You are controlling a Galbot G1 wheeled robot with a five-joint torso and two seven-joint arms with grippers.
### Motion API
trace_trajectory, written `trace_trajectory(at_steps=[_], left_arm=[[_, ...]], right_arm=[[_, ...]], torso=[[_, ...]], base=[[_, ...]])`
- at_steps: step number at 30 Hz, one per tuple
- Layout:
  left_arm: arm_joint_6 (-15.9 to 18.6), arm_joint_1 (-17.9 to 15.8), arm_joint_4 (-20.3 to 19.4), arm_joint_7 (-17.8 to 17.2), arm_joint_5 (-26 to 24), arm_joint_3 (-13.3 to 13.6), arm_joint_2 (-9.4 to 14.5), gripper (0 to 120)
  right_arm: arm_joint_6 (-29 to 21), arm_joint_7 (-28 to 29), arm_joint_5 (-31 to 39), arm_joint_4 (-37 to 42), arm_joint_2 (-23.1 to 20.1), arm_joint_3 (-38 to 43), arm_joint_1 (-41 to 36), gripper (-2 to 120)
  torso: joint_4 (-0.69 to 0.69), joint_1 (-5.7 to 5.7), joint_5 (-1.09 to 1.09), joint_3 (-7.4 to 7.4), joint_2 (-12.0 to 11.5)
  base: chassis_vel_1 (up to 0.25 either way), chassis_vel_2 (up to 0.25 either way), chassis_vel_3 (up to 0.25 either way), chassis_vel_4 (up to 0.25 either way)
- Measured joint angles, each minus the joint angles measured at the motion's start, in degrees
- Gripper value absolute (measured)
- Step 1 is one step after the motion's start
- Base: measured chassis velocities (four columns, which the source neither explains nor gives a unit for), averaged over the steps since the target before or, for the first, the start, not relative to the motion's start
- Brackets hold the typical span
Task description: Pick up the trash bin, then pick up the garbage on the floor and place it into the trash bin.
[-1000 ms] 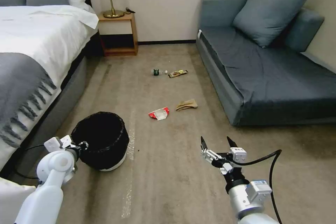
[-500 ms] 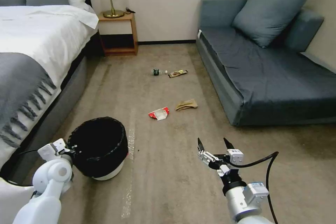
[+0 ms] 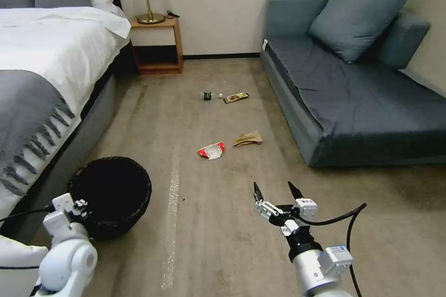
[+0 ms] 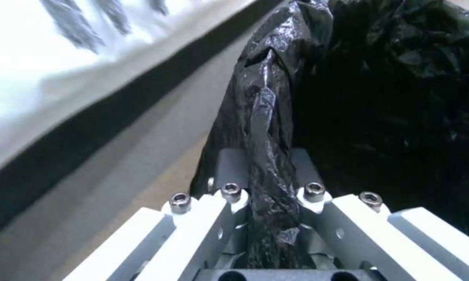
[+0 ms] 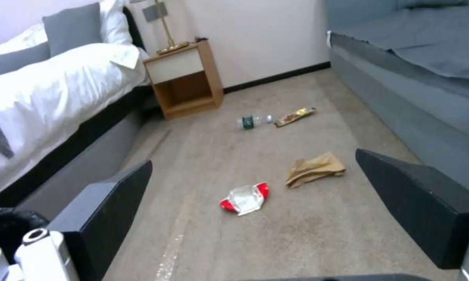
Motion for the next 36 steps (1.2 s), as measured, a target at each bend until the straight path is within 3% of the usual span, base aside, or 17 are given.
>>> trace_trajectory(at_steps=[6,13,36], left_arm=[[-0.8,3.8,-2.8,0.7,0.8,-0.1,-0.6,6],[-0.8,5.3,-4.2,0.9,0.8,0.5,-1.5,6],[-2.8,6.3,-2.7,1.4,-0.3,1.3,-1.3,6]], right_arm=[[0.4,0.2,-0.3,0.1,0.0,-0.3,-0.2,100],[1.9,0.3,-1.0,-0.2,0.3,-0.3,-0.7,100],[2.5,-0.3,-2.7,-0.8,1.0,-0.7,-1.1,100]], torso=[[0.0,0.0,0.0,0.0,0.0],[0.0,0.0,0.0,0.0,0.0],[0.0,0.0,0.01,0.0,0.0]], base=[[0.0,0.0,0.0,0.0],[0.0,0.0,0.0,0.0],[0.0,0.0,0.0,0.0]])
